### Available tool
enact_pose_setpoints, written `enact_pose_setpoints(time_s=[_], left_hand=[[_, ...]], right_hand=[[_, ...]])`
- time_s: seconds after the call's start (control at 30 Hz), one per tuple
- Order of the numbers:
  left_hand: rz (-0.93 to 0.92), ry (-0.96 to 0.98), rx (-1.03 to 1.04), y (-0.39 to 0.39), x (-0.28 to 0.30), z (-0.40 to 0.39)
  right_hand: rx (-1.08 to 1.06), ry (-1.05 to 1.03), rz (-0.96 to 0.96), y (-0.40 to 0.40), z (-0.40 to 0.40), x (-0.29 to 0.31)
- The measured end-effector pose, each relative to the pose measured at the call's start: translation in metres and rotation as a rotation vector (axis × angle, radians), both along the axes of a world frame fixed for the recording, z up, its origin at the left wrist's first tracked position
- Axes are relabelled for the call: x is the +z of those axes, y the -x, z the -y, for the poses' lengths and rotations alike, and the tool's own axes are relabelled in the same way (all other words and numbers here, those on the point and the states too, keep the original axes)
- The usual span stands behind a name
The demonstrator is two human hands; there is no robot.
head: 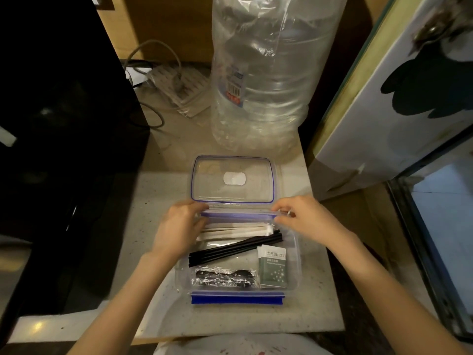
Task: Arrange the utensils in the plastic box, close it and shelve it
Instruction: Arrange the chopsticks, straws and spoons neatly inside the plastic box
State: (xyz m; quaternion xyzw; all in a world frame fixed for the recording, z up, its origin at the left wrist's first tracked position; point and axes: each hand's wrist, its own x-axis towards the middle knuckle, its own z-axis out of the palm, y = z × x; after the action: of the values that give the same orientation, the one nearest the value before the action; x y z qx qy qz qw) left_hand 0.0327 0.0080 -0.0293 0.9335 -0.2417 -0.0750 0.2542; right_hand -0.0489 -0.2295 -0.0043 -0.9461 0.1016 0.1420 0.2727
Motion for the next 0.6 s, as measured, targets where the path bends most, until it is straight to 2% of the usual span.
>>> enact_pose_setpoints(time_s=[0.1,0.3,0.43,0.53,0.6], left_hand=[[0.001,0.081,0.007,0.000,-0.003,-0.002],[-0.013,0.082,0.036,-0.002,-0.003,-0.001],[-0.180,0.128,0.085,-0.011,0.012,0.001],[-0.327,0.311,0.245,-0.036,0.019,0.007],[-0.338,0.307,0.331,-0.059,0.011,0.012]], right_hand=[[-0.026,-0.029,0.039,-0.002,0.000,0.000],[-0.012,-0.037,0.073,-0.005,0.001,0.001],[-0.011,-0.072,0.002,-0.011,0.006,0.006],[-0.142,-0.170,0.052,-0.028,0.014,0.008],[-0.286,-0.147,0.135,-0.045,0.022,0.001]])
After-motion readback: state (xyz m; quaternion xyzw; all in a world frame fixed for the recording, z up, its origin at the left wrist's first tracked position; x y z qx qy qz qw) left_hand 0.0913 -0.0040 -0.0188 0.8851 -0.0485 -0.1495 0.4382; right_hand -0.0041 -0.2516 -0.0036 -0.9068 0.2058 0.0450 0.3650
